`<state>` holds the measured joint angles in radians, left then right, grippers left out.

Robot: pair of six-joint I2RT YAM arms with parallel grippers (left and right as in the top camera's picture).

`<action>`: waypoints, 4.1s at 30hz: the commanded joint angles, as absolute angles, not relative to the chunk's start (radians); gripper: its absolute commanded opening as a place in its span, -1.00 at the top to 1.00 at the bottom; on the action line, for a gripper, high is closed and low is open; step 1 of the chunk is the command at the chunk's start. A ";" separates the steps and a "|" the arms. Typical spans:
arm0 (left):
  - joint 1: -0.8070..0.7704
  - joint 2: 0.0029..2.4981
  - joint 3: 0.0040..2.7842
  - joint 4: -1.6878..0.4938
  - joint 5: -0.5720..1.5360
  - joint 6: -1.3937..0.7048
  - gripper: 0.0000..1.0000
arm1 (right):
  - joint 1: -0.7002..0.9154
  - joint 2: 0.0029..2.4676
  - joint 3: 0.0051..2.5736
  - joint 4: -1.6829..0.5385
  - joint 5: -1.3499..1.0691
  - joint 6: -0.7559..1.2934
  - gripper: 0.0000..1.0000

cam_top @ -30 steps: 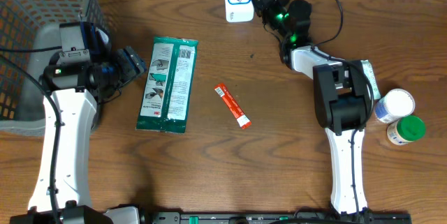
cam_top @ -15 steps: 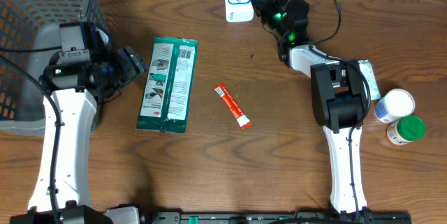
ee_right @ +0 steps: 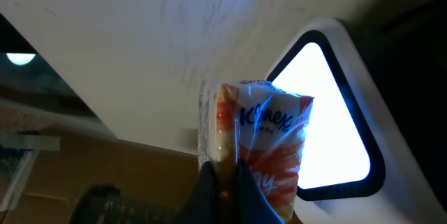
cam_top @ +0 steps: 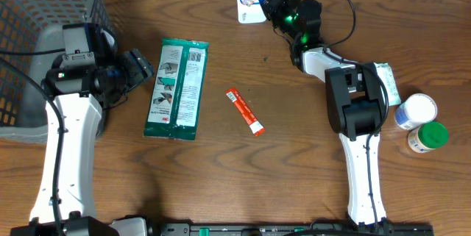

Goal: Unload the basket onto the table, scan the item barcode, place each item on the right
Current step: 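Carry the Kleenex pack to the right edge beside the swab tub, then open the right gripper and raise it off the Kleenex pack, then move the left gripper over the red coffee stick and grasp it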

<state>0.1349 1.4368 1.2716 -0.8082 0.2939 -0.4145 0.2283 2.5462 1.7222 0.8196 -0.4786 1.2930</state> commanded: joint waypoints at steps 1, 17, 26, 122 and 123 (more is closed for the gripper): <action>0.139 1.442 1.295 -0.811 0.303 -0.404 -0.63 | 0.224 2.573 1.745 0.823 -0.505 1.264 0.98; 0.139 1.442 1.295 -0.811 0.303 -0.404 -0.62 | 0.182 2.263 1.846 0.247 -0.773 0.865 0.97; 0.139 1.442 1.295 -0.811 0.303 -0.404 -0.62 | 0.229 1.832 1.846 -0.660 -0.273 0.303 0.98; -0.415 1.457 1.256 -0.703 0.172 -0.584 -0.16 | -0.119 1.694 1.432 -0.912 0.279 0.194 -0.98; -0.440 1.468 1.256 -0.720 0.140 -0.630 -0.17 | -0.119 1.694 1.432 -0.912 0.279 0.194 -0.98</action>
<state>-0.3759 1.4406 1.2633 -0.6964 0.2302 -0.5068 -0.1139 1.7119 1.4185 -0.9142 0.2764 0.1787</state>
